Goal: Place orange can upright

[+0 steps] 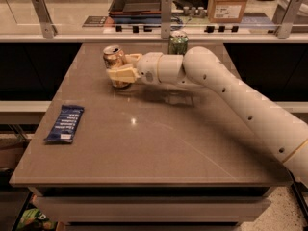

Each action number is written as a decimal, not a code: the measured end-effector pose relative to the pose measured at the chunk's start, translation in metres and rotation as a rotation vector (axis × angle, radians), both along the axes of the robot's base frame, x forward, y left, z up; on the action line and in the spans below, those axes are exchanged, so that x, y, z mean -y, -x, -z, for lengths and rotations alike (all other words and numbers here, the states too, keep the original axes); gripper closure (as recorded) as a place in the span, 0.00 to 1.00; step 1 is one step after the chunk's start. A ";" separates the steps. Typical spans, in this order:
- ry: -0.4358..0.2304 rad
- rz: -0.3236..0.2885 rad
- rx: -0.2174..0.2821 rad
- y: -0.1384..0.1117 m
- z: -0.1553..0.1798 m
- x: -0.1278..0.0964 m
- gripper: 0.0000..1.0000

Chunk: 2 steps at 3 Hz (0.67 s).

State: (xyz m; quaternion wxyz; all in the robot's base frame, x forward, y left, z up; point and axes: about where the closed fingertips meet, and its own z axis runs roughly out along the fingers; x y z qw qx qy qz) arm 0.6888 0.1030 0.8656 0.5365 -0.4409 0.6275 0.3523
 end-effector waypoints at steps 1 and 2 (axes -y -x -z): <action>0.000 -0.004 0.000 0.001 0.000 -0.003 0.83; 0.000 -0.008 -0.001 0.002 0.000 -0.005 0.61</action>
Offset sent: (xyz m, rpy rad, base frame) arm -0.0007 0.0022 -0.0001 0.0001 0.0003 0.0036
